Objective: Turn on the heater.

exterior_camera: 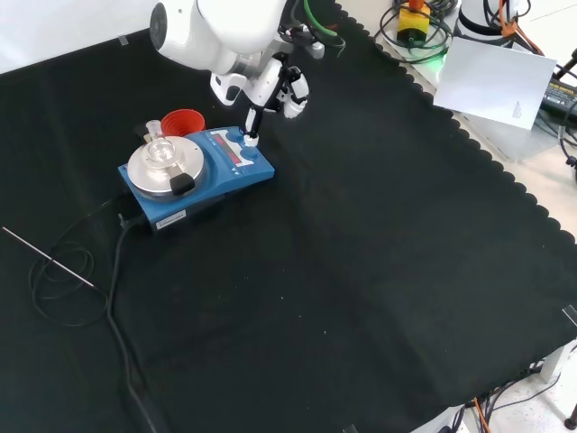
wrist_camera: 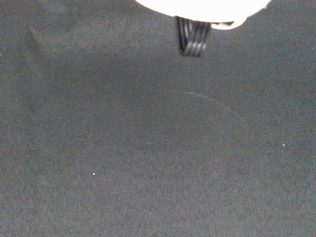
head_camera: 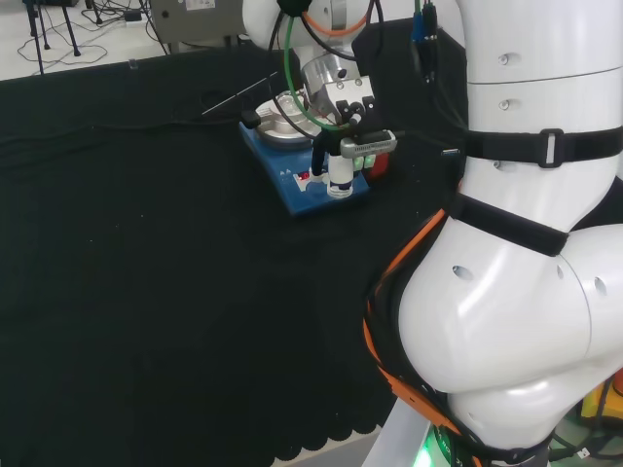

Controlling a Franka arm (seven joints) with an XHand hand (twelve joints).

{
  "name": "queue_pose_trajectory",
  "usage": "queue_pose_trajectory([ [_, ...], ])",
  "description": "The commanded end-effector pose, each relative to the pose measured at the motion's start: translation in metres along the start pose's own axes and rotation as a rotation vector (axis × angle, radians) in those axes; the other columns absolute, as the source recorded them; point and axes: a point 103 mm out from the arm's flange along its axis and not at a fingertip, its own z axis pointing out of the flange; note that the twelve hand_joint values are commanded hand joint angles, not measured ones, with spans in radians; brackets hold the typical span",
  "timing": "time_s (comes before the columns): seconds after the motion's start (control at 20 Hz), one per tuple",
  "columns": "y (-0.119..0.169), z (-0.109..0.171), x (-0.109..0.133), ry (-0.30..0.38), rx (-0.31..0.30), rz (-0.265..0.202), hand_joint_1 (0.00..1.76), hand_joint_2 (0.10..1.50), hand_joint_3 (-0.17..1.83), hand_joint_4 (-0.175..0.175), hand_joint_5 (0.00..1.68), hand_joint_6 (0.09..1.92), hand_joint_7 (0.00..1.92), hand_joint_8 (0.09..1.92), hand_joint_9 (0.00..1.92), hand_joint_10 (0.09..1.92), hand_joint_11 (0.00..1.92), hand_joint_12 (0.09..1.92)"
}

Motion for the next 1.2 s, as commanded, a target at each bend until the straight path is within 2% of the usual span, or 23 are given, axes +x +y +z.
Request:
queue_pose_trajectory([
  [0.05,0.001,0.000,0.008,-0.010,0.003,0.013,1.43,0.68,1.05,-0.059,0.30,0.09,1.65,1.69,1.79,1.74,1.83,1.62],
  [0.45,0.003,0.001,0.006,-0.017,0.005,0.010,1.43,0.68,1.05,-0.059,0.30,0.09,1.65,1.69,1.79,1.75,1.83,1.62],
  [0.65,0.003,-0.002,0.001,-0.045,0.008,0.038,1.43,0.68,1.06,-0.059,0.30,0.09,1.65,1.69,1.79,1.75,1.83,1.62],
  [0.9,0.005,0.002,-0.003,-0.009,0.016,0.001,1.43,0.68,1.06,-0.059,0.31,0.09,1.65,1.69,1.79,1.75,1.83,1.62],
  [1.2,0.006,0.004,0.003,-0.005,0.015,0.003,1.43,0.68,1.06,-0.059,0.31,0.09,1.65,1.69,1.79,1.75,1.83,1.62],
])
